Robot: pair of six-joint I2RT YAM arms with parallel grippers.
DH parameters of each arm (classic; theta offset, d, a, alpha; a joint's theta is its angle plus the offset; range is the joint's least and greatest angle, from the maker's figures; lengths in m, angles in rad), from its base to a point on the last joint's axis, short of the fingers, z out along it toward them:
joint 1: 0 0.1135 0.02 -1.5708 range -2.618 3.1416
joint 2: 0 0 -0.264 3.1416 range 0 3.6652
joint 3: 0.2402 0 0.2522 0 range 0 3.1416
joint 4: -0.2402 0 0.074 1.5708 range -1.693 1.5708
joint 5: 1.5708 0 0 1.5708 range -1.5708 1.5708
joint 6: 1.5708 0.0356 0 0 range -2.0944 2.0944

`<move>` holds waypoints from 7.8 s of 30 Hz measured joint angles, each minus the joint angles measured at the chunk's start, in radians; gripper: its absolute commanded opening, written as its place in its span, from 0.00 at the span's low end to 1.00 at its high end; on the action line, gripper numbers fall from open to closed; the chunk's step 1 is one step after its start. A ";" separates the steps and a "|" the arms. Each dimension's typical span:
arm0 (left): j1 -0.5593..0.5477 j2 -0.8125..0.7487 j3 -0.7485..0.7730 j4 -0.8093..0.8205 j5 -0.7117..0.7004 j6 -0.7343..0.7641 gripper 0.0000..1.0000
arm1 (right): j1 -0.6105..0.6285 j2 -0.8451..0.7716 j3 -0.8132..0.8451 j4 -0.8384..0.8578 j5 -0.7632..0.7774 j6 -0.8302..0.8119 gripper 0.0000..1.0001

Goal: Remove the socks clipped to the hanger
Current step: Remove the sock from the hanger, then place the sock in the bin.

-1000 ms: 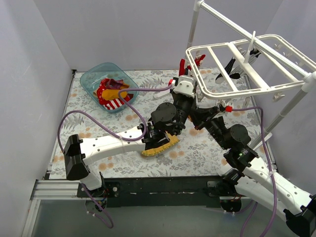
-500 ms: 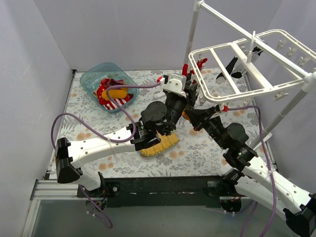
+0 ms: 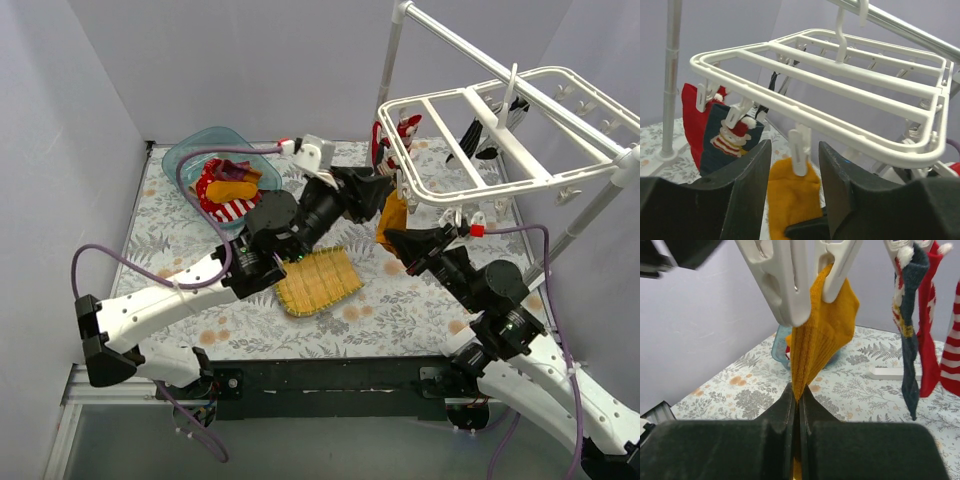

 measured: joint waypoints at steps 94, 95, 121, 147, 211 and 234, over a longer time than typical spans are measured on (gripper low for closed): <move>0.415 0.412 -0.012 0.870 1.199 -1.094 0.55 | 0.000 -0.029 0.055 -0.001 -0.266 0.233 0.01; 0.415 0.412 -0.012 0.871 1.199 -1.094 0.55 | 0.000 -0.029 0.055 -0.001 -0.266 0.233 0.01; 0.415 0.429 -0.010 0.885 1.181 -1.097 0.17 | 0.000 -0.047 0.019 -0.004 -0.258 0.237 0.01; 0.415 0.317 -0.024 0.585 1.174 -0.983 0.71 | 0.000 -0.080 0.011 -0.085 -0.232 0.205 0.01; 0.317 0.130 -0.236 0.016 1.107 -0.470 0.10 | 0.000 -0.063 -0.079 -0.134 -0.263 0.182 0.01; 0.555 0.019 -0.275 -0.106 0.546 -0.543 0.00 | 0.000 -0.178 -0.129 -0.182 -0.123 0.164 0.65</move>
